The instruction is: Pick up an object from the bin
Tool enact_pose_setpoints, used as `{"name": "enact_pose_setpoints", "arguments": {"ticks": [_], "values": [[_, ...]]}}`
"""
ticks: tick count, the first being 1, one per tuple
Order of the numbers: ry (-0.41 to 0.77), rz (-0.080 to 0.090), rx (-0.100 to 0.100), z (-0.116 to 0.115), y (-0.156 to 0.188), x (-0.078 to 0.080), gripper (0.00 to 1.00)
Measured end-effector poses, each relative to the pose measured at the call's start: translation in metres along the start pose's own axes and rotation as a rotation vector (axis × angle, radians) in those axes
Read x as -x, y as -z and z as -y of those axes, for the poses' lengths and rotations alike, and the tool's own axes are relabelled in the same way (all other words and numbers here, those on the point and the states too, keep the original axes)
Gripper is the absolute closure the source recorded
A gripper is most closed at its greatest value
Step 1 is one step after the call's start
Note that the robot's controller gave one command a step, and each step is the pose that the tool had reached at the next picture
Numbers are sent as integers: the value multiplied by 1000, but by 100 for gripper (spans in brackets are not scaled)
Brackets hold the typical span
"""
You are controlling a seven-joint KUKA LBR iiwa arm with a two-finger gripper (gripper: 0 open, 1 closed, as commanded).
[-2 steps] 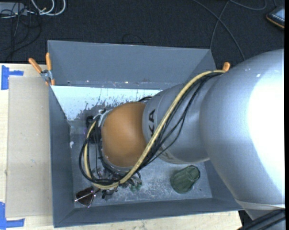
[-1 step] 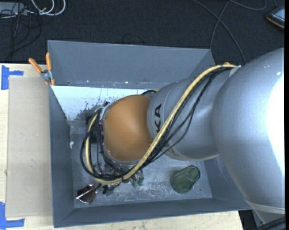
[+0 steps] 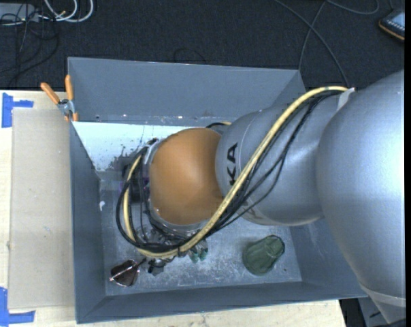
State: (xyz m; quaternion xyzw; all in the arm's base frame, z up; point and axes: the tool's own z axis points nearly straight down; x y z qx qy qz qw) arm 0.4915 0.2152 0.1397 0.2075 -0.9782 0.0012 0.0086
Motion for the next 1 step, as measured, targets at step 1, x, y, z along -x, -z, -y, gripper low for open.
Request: {"name": "enact_pose_setpoints", "arguments": {"ticks": [1], "values": [[-1,2,0,0,20,0,100]]}}
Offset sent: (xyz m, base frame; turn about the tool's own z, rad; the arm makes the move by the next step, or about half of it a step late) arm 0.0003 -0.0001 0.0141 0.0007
